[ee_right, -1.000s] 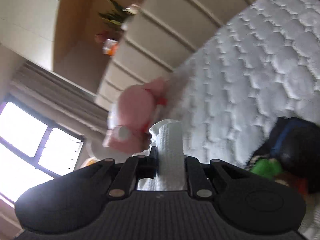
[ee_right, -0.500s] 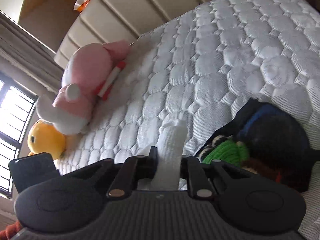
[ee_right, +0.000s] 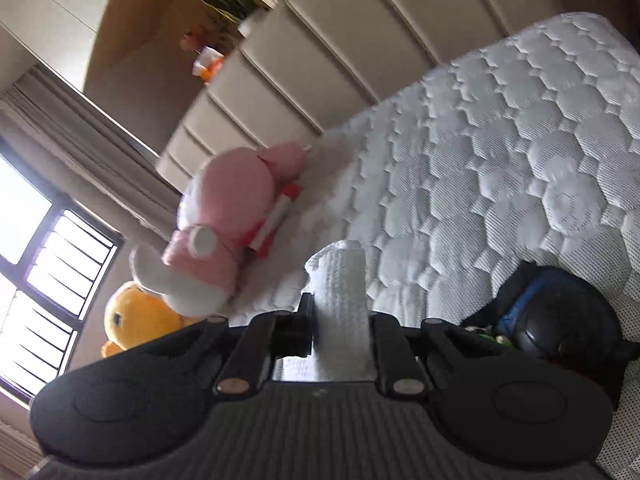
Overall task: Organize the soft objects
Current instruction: 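Carry the blue pack in the left tool over toward the doll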
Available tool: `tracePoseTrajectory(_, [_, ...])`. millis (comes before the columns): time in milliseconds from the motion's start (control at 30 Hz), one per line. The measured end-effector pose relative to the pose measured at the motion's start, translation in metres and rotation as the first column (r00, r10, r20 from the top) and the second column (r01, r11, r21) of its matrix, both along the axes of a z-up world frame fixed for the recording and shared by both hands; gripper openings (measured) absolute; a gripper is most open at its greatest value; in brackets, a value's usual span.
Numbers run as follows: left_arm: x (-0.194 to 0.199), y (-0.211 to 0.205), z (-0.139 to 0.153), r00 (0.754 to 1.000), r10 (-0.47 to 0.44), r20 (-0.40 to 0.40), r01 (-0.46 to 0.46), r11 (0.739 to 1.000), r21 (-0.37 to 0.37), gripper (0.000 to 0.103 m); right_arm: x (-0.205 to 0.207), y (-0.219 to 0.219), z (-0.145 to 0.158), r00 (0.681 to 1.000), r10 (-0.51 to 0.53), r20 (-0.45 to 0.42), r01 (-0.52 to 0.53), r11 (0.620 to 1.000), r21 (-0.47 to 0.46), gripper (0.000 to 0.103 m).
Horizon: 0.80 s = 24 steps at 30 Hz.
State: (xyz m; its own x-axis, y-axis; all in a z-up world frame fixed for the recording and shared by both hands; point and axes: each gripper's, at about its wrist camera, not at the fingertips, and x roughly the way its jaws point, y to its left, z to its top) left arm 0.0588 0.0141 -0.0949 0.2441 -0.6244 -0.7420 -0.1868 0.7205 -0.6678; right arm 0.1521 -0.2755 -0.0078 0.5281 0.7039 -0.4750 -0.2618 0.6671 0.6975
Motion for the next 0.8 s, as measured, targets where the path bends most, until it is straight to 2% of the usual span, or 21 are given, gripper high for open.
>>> tracePoseTrajectory(200, [0.013,-0.018,-0.037,0.993,0.114,0.032,-0.115,0.993,0.031,0.101,-0.011,-0.011,0.006,0.999,-0.034,0.038,0.035,0.999,-0.030,0.014])
tracePoseTrajectory(233, [0.014,-0.021,-0.036,0.993,0.091,0.075,-0.094,0.995,0.042,0.092,-0.011,-0.013,0.006,0.998,-0.043,0.036,0.044,0.999,-0.027,0.014])
tracePoseTrajectory(267, [0.012,-0.028,-0.027,0.989,0.014,0.150,-0.026,0.996,0.082,0.072,-0.010,-0.015,0.005,0.998,-0.052,0.033,0.053,0.998,-0.023,0.014])
tracePoseTrajectory(300, [0.011,-0.035,-0.018,0.971,-0.080,0.223,0.049,0.989,0.143,0.044,-0.009,-0.016,0.004,0.998,-0.058,0.029,0.059,0.998,-0.021,0.014])
tracePoseTrajectory(333, [0.008,-0.041,-0.009,0.942,-0.169,0.289,0.111,0.972,0.207,0.046,-0.008,-0.015,0.003,0.998,-0.061,0.026,0.061,0.998,-0.025,0.014])
tracePoseTrajectory(367, [0.004,-0.047,0.000,0.903,-0.253,0.348,0.160,0.948,0.274,0.046,-0.007,-0.014,0.003,0.998,-0.058,0.025,0.059,0.998,-0.032,0.014])
tracePoseTrajectory(433, [-0.005,-0.059,0.012,0.806,-0.419,0.419,0.248,0.881,0.403,0.046,-0.007,-0.008,0.001,0.999,-0.045,0.026,0.046,0.997,-0.058,0.014])
tracePoseTrajectory(500, [-0.011,-0.068,0.015,0.735,-0.536,0.415,0.313,0.812,0.493,0.045,-0.007,-0.003,0.000,0.999,-0.035,0.035,0.038,0.995,-0.092,0.014])
tracePoseTrajectory(533, [-0.013,-0.070,0.015,0.722,-0.563,0.402,0.341,0.795,0.501,0.044,-0.007,-0.002,0.000,0.999,-0.032,0.040,0.037,0.993,-0.111,0.014])
tracePoseTrajectory(600, [-0.012,-0.066,0.008,0.760,-0.537,0.366,0.374,0.822,0.430,0.047,-0.006,-0.001,-0.002,0.999,-0.032,0.035,0.036,0.992,-0.120,0.014])
tracePoseTrajectory(633, [-0.010,-0.062,0.002,0.792,-0.506,0.342,0.377,0.845,0.378,0.064,-0.004,-0.001,-0.003,0.999,-0.032,0.029,0.035,0.992,-0.117,0.014])
tracePoseTrajectory(667, [-0.008,-0.057,-0.006,0.834,-0.453,0.315,0.355,0.878,0.321,0.075,-0.003,0.000,-0.004,0.999,-0.033,0.023,0.036,0.992,-0.120,0.014])
tracePoseTrajectory(700, [-0.006,-0.051,-0.015,0.877,-0.388,0.284,0.316,0.910,0.267,0.090,-0.002,0.002,-0.005,0.999,-0.034,0.020,0.036,0.991,-0.129,0.014])
tracePoseTrajectory(733, [-0.005,-0.045,-0.021,0.911,-0.327,0.251,0.275,0.935,0.223,0.093,-0.002,0.003,-0.006,0.999,-0.031,0.019,0.033,0.990,-0.139,0.014])
tracePoseTrajectory(800, [-0.007,-0.032,-0.026,0.958,-0.215,0.187,0.187,0.970,0.155,0.093,-0.003,0.005,-0.007,1.000,-0.018,0.019,0.021,0.988,-0.152,0.015])
